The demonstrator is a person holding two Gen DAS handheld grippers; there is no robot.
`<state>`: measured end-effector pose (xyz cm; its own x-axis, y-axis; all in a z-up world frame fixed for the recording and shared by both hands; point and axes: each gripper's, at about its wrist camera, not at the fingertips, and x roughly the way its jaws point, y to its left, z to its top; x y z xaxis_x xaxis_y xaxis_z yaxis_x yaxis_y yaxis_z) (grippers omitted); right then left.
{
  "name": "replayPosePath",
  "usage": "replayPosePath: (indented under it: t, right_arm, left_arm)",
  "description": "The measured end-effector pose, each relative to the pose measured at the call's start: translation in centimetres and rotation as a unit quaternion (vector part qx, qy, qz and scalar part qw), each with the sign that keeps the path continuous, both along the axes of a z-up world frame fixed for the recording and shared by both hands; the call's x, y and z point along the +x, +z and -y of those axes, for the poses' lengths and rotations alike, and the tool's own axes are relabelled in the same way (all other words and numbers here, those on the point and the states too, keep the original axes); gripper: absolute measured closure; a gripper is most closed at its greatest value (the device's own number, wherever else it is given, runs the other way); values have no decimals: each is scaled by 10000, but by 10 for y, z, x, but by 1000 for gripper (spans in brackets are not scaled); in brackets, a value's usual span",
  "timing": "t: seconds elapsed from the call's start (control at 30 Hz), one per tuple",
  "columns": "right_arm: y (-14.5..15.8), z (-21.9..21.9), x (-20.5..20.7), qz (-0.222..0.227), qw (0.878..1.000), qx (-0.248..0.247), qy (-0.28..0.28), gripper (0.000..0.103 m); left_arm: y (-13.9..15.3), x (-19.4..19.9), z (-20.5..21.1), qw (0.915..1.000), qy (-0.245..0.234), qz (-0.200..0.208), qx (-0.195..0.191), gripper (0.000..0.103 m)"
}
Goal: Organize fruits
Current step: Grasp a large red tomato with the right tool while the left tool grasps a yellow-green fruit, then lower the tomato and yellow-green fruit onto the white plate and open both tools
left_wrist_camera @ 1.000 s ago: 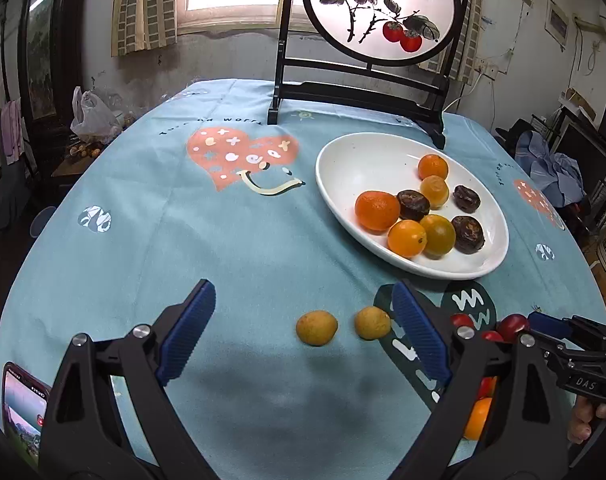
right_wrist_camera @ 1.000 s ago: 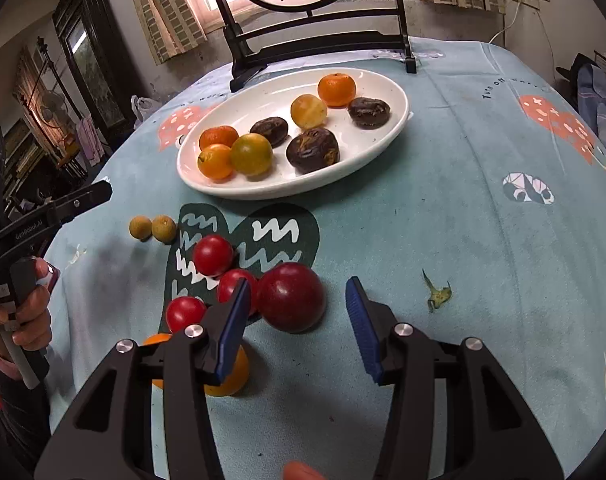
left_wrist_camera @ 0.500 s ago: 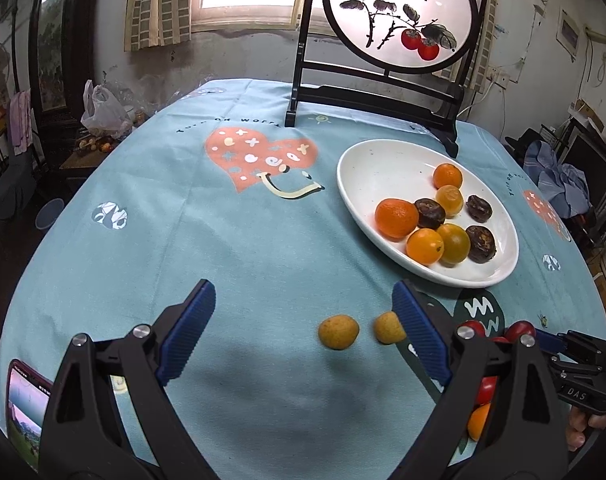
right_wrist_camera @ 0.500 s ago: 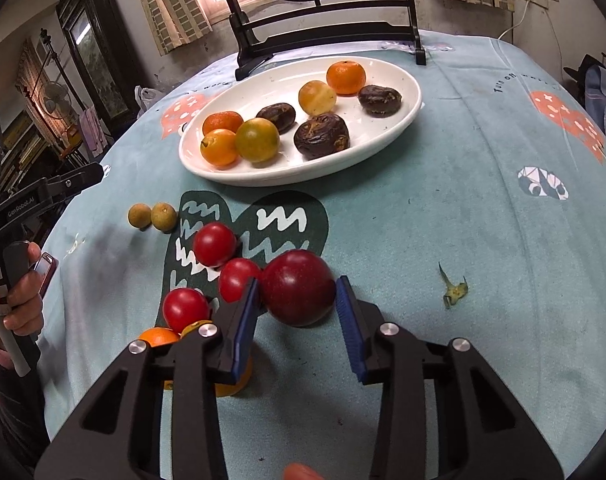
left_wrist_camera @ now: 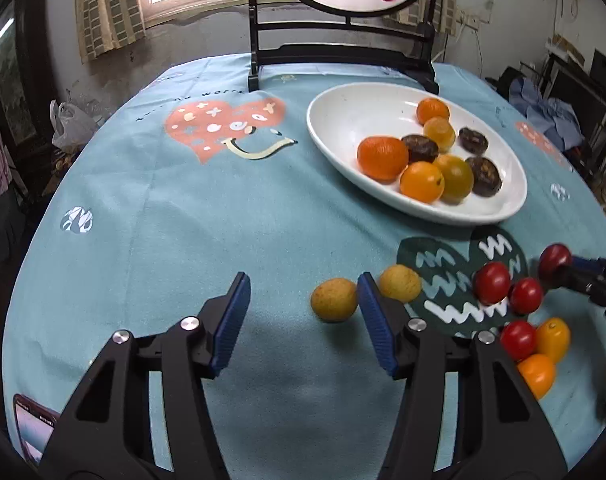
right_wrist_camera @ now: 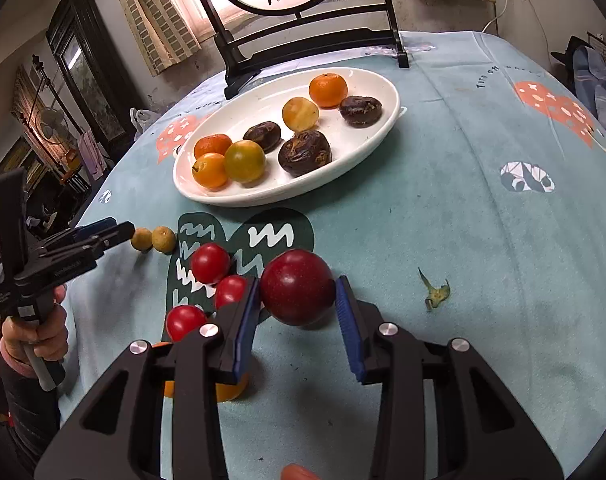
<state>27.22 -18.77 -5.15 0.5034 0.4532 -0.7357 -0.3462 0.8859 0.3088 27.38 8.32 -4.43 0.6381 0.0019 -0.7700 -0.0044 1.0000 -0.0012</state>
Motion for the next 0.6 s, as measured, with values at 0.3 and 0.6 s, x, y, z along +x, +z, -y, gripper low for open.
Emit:
replayPosePath:
  t: [0.3, 0.6]
  right_arm:
    - [0, -1, -3, -3, 10000, -40, 13, 65]
    - [0, 0, -3, -4, 10000, -60, -11, 65]
  left_arm:
    - [-14, 5, 13, 9993, -362, -112, -15, 46]
    - [-19, 8, 20, 9972, -683, -168, -244, 74]
